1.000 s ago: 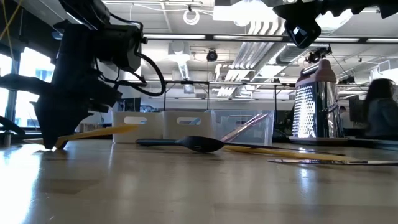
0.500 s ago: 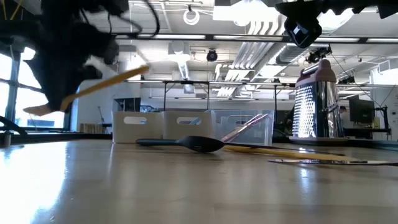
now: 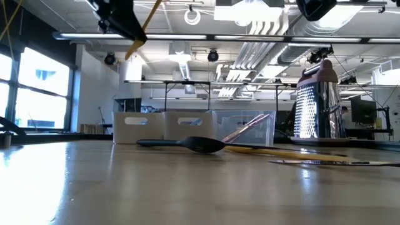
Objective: Pick & Place Kitchen Items
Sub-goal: Put the yellow spatula into the left white bin
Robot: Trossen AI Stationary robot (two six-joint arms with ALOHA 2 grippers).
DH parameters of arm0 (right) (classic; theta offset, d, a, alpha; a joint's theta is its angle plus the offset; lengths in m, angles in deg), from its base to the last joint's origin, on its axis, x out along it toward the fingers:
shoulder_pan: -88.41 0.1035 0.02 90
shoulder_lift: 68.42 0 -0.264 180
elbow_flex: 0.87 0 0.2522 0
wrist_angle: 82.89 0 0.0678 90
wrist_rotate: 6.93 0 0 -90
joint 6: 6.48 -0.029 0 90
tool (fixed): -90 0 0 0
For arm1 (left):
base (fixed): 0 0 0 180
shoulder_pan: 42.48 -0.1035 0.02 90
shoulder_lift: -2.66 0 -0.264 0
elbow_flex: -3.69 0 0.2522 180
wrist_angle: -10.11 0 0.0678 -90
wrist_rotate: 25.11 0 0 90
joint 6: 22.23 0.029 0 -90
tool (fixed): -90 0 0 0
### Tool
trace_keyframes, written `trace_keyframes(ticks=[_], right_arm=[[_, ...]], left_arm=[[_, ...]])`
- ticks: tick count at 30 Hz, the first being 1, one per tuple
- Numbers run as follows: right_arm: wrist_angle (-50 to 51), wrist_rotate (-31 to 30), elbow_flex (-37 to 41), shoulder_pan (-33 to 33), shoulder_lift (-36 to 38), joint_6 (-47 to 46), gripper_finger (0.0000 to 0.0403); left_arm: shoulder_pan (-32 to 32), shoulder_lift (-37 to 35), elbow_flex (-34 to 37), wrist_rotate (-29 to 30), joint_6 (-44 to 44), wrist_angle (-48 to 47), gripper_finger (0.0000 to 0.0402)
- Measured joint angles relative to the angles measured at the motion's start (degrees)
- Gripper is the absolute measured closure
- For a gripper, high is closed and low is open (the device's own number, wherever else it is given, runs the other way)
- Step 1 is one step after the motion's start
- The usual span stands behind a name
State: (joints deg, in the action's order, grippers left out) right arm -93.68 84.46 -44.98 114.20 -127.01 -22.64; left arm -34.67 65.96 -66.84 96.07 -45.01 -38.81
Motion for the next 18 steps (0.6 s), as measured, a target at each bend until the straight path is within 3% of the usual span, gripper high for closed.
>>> trace_keyframes(ticks=[7,13,18], right_arm=[[-0.14,-4.07,0.0,4.32,0.0,1.32,0.0156],[0.08,-7.57,0.0,6.63,-0.3,1.49,0.0156],[-0.16,-7.93,0.0,6.86,-2.51,1.64,0.0156]], left_arm=[[-15.02,0.4,-0.07,3.71,-0.28,6.62,0.0334],[-28.23,6.37,-0.07,-2.49,-5.16,6.97,0.0334],[-33.04,13.15,-0.07,-7.69,-6.96,7.86,0.0334]])
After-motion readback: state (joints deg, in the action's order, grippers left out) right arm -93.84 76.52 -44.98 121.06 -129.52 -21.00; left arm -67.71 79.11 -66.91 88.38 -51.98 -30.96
